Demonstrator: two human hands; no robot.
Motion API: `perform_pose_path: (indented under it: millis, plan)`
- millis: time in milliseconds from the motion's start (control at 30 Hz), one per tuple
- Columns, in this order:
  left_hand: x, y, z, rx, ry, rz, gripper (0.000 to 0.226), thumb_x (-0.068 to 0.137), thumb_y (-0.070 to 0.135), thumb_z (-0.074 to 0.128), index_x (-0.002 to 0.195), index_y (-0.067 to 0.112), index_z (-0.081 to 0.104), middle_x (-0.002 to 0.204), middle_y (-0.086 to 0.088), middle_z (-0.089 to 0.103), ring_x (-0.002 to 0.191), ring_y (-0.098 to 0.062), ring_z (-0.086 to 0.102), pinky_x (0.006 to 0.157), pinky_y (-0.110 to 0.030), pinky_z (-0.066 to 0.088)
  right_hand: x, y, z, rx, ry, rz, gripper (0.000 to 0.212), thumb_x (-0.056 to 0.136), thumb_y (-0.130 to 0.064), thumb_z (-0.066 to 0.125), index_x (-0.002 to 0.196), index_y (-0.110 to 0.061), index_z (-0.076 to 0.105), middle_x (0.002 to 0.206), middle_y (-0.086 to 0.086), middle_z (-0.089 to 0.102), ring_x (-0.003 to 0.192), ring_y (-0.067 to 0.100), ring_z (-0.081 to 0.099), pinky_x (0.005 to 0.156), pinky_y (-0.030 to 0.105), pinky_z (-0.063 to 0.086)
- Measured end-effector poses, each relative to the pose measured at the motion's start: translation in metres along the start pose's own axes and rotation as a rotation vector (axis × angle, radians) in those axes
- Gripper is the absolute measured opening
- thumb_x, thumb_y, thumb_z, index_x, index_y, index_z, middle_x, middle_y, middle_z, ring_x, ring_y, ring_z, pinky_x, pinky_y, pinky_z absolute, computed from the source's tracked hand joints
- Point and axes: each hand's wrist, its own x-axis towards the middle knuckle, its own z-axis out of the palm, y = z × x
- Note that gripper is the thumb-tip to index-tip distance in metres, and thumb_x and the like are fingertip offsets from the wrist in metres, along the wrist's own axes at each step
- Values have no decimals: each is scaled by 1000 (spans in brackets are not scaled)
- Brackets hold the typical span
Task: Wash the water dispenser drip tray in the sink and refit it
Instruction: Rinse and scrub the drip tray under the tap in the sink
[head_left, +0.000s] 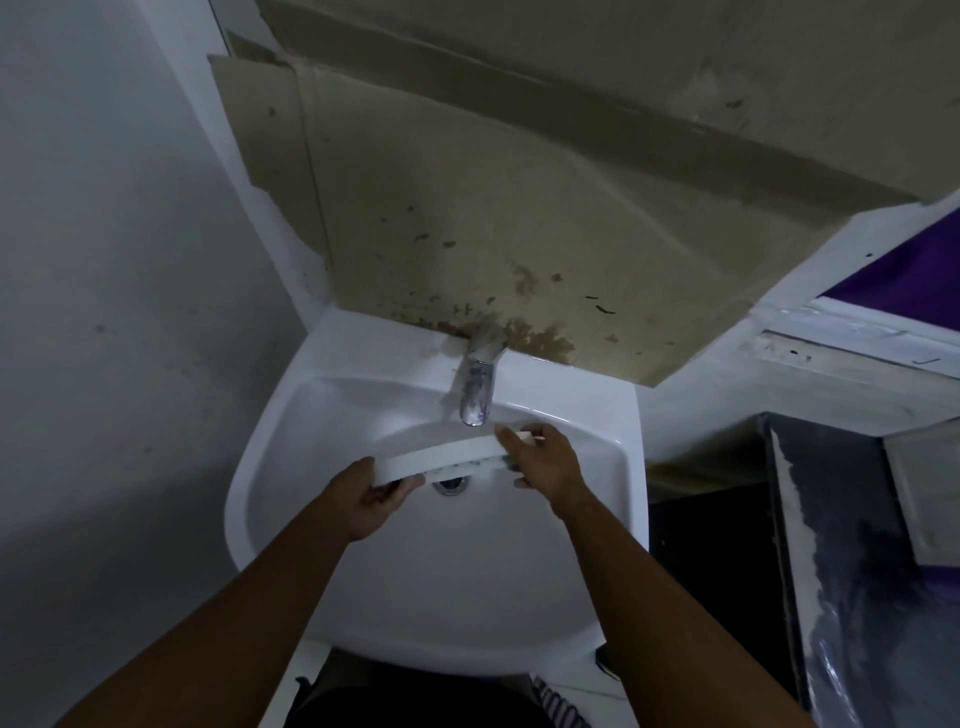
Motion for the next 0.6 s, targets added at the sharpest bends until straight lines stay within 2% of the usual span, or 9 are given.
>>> perform_pose_path:
  millis: [67, 133, 167, 233, 333, 400, 433, 533, 600]
  plan:
    - [-2, 0, 2, 124, 5, -26, 52, 99, 32, 45, 135, -4, 36, 124, -32, 55, 89, -36, 66, 61, -42, 61, 0, 2, 0, -28, 2, -13, 39, 79, -53, 69, 91, -17, 62, 82, 5, 72, 70, 18, 68, 60, 32, 58]
    - [-4, -1, 2, 424, 52, -29, 54, 97, 47, 42, 125, 2, 51, 95, -21, 68, 68, -25, 64, 64, -40, 56, 1, 6, 0, -83, 27, -35, 37, 81, -56, 66, 80, -19, 64, 82, 6, 73, 72, 20, 68, 63, 32, 54]
    - [-5, -2, 1, 596, 81, -20, 55, 94, 53, 43, 116, 5, 57, 83, -17, 69, 63, -22, 63, 62, -38, 54, 1, 7, -1, -116, 40, -33, 38, 82, -57, 64, 76, -19, 64, 82, 7, 73, 72, 21, 69, 65, 32, 52]
    - [-6, -4, 3, 871, 125, 2, 59, 89, 63, 44, 101, 9, 63, 73, -12, 67, 59, -21, 62, 61, -35, 55, 2, 10, -4, -161, 66, -3, 43, 84, -57, 59, 68, -18, 64, 76, 7, 73, 63, 19, 67, 65, 33, 52]
    - [-4, -11, 17, 1096, 153, 95, 65, 87, 67, 38, 96, 7, 61, 84, -13, 62, 70, -26, 61, 64, -39, 57, -1, 15, -14, -193, 122, 7, 53, 89, -59, 51, 60, -16, 64, 63, 7, 68, 57, 19, 62, 72, 37, 56]
    - [-1, -20, 30, 1218, 151, 270, 60, 94, 59, 34, 104, 5, 59, 92, -13, 59, 83, -31, 62, 70, -43, 56, -4, 16, -19, -237, 127, -9, 60, 92, -62, 43, 60, -16, 64, 61, 8, 66, 56, 20, 62, 70, 37, 56]
    - [2, -23, 35, 1361, 154, 387, 59, 96, 54, 31, 110, 3, 59, 93, -12, 58, 90, -33, 62, 77, -44, 54, -5, 16, -20, -245, 120, -14, 62, 93, -62, 39, 61, -16, 64, 63, 9, 67, 56, 20, 62, 69, 37, 56]
    - [12, -33, 45, 1917, 211, 798, 51, 99, 41, 30, 131, 5, 48, 109, -15, 60, 108, -35, 56, 87, -44, 47, -8, 14, -22, -209, 92, 15, 63, 97, -59, 30, 67, -14, 63, 63, 9, 65, 54, 19, 59, 54, 30, 51]
    - [15, -37, 48, 2034, 260, 910, 47, 97, 42, 33, 130, 13, 49, 125, -15, 56, 117, -35, 49, 96, -51, 40, -9, 12, -22, -144, 48, 45, 64, 99, -56, 26, 76, -11, 64, 62, 10, 62, 50, 17, 56, 45, 25, 44]
